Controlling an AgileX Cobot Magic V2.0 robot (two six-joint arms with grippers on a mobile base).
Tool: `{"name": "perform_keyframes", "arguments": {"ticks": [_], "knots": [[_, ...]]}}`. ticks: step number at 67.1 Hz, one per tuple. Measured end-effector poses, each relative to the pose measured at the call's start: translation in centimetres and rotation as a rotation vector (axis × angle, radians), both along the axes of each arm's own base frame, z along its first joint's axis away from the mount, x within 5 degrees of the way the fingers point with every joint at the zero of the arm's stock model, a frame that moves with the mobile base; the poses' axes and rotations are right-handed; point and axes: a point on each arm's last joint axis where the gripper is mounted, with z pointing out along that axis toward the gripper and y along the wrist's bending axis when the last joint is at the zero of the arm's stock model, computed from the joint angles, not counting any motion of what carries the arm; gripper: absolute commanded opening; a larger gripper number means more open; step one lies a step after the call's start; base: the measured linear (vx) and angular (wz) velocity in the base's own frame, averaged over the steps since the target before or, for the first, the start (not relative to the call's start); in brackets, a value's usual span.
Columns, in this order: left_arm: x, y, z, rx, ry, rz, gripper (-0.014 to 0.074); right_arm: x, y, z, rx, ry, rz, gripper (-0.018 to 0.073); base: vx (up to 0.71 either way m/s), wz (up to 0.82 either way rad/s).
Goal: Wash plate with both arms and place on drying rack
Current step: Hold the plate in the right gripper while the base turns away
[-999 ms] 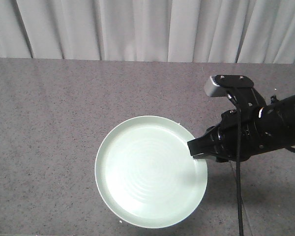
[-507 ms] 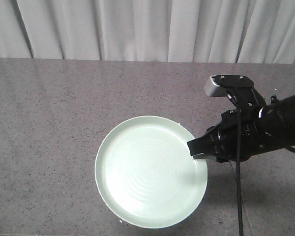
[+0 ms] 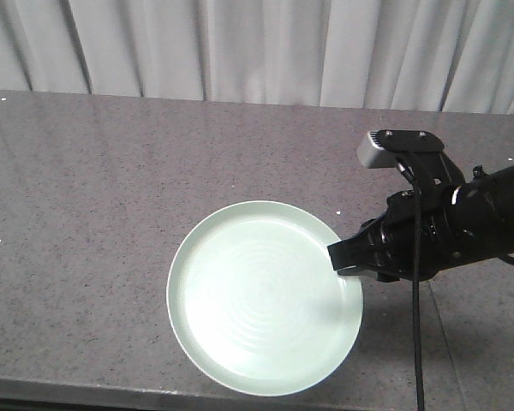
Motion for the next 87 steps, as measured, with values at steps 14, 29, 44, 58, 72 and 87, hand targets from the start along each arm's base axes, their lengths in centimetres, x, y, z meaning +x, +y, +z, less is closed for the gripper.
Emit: {"name": "perform_keyframes", "arguments": {"ticks": [14,29,44,58,72,87], "knots": [[0.00,0.00,0.00,0.000,0.000,0.000,-0.0006,0.00,0.00,0.00,0.000,0.000,0.000,-0.0001,-0.06,0.27],[0.00,0.00,0.00,0.000,0.000,0.000,-0.0006,0.00,0.00,0.00,0.000,0.000,-0.001,-0.0001,-0.07,0.38],[0.00,0.00,0.00,0.000,0.000,0.000,-0.0006,0.00,0.00,0.00,0.000,0.000,-0.001,-0.0001,-0.11,0.47],[0.00,0.00,0.00,0.000,0.000,0.000,-0.0006,0.00,0.00,0.00,0.001,0.001,-0.002,-0.0001,-0.13,0.50],[0.00,0.00,0.00,0.000,0.000,0.000,-0.0006,0.00,0.00,0.00,0.001,0.001,-0.002,-0.0001,-0.13,0.52],[0.00,0.00,0.00,0.000,0.000,0.000,-0.0006,0.00,0.00,0.00,0.001,0.001,-0.002,-0.0001,-0.13,0.49]]}}
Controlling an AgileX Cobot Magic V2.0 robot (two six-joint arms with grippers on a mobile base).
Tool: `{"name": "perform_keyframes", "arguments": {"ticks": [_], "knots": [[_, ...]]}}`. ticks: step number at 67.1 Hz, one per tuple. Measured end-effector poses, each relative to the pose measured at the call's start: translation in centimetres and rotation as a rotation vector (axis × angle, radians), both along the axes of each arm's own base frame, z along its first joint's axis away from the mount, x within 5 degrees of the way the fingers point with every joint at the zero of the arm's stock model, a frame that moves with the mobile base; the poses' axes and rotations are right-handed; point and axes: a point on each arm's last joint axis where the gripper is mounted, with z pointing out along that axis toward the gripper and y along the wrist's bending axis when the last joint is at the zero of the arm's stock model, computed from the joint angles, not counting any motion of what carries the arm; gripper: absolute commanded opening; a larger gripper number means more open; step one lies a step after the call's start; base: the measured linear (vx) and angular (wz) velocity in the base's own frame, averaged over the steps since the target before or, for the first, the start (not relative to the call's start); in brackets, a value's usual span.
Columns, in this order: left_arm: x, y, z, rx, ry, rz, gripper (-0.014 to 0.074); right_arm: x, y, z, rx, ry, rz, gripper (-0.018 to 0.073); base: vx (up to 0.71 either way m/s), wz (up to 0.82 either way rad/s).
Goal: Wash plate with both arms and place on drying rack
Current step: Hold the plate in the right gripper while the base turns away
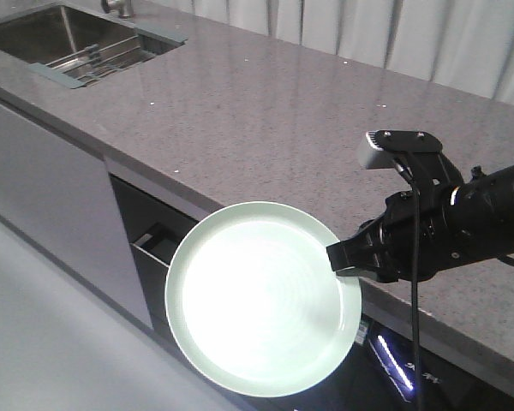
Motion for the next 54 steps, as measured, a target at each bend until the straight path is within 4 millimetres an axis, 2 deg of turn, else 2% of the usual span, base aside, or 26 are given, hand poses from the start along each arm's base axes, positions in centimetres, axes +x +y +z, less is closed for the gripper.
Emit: {"name": "perform_keyframes", "arguments": {"ticks": [54], "knots": [[0.00,0.00,0.00,0.000,0.000,0.000,-0.0006,-0.01,0.00,0.00,0.000,0.001,0.000,-0.0001,-0.10,0.40]]}}
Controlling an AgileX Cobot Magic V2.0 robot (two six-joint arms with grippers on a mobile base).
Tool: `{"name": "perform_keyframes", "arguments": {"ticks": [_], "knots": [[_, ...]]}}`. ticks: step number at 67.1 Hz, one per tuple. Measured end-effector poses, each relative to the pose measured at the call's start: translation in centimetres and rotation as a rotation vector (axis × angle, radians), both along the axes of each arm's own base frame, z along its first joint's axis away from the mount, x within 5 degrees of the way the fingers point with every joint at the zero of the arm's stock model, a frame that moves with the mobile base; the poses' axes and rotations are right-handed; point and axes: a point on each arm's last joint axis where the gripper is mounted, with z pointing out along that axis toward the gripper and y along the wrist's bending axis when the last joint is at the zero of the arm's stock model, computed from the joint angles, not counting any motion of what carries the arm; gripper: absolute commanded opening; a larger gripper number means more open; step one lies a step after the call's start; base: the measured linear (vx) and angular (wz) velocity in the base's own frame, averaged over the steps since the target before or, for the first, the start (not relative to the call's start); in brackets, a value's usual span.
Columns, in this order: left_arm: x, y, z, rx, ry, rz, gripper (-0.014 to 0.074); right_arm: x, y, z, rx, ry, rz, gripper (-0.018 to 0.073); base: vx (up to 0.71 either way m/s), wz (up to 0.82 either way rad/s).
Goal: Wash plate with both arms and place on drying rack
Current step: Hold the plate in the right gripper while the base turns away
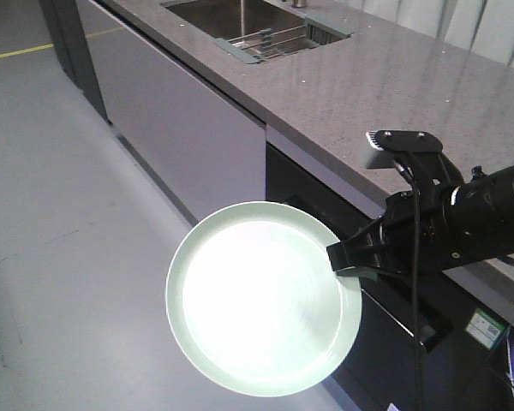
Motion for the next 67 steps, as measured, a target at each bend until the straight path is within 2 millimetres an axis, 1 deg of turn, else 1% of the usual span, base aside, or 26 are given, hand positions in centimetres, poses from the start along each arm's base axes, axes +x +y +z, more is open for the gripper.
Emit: {"name": "perform_keyframes", "arguments": {"ticks": [35,67], "knots": [[0.00,0.00,0.00,0.000,0.000,0.000,-0.0006,0.00,0.00,0.00,0.000,0.000,0.000,-0.0001,-0.10,0.38],[0.00,0.00,0.00,0.000,0.000,0.000,-0.0006,0.00,0.00,0.00,0.000,0.000,0.000,-0.0001,-0.07,0.30]]}}
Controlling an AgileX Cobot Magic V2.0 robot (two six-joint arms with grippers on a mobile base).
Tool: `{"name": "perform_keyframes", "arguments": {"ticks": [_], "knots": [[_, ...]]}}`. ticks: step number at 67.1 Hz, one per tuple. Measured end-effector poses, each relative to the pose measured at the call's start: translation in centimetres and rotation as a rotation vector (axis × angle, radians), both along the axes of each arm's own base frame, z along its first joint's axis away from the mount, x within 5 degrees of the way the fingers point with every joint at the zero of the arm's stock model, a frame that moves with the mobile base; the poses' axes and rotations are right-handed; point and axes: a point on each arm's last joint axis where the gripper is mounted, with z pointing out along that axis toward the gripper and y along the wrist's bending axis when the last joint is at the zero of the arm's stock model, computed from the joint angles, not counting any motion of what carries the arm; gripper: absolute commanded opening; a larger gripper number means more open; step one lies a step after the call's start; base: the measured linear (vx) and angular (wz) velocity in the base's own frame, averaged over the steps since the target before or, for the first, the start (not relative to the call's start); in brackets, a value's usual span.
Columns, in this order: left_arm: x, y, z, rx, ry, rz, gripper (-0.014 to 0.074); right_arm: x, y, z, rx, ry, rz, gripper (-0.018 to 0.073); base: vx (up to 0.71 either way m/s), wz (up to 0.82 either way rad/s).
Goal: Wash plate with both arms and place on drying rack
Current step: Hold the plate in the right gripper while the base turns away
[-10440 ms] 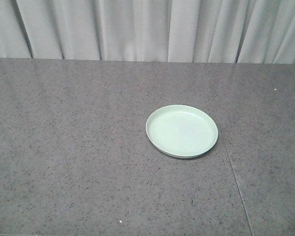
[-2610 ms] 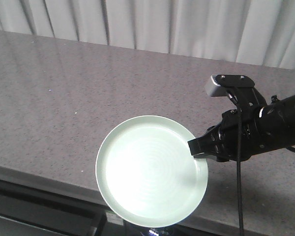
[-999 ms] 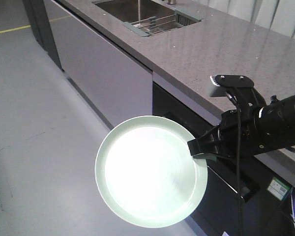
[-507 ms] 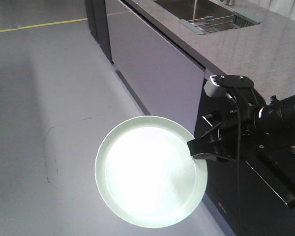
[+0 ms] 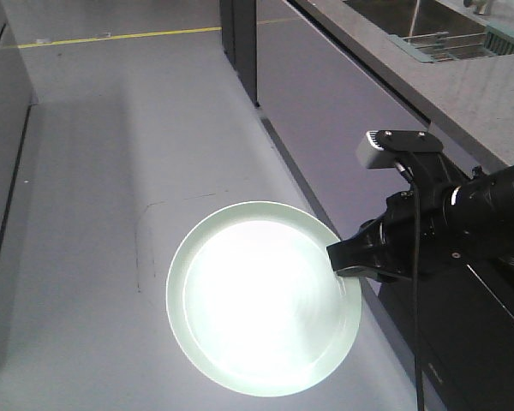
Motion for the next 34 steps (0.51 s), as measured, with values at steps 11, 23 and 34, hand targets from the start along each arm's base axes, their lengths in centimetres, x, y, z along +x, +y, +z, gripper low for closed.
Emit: {"name": "perform_keyframes", "arguments": {"ticks": [11,23,34], "knots": [[0.00,0.00,0.00,0.000,0.000,0.000,-0.0006,0.00,0.00,0.00,0.000,0.000,0.000,-0.0001,-0.04,0.33],[0.00,0.00,0.00,0.000,0.000,0.000,-0.0006,0.00,0.00,0.00,0.000,0.000,0.000,-0.0001,-0.04,0.33],[0.00,0.00,0.00,0.000,0.000,0.000,-0.0006,0.00,0.00,0.00,0.000,0.000,0.000,-0.0001,-0.03,0.32]]}}
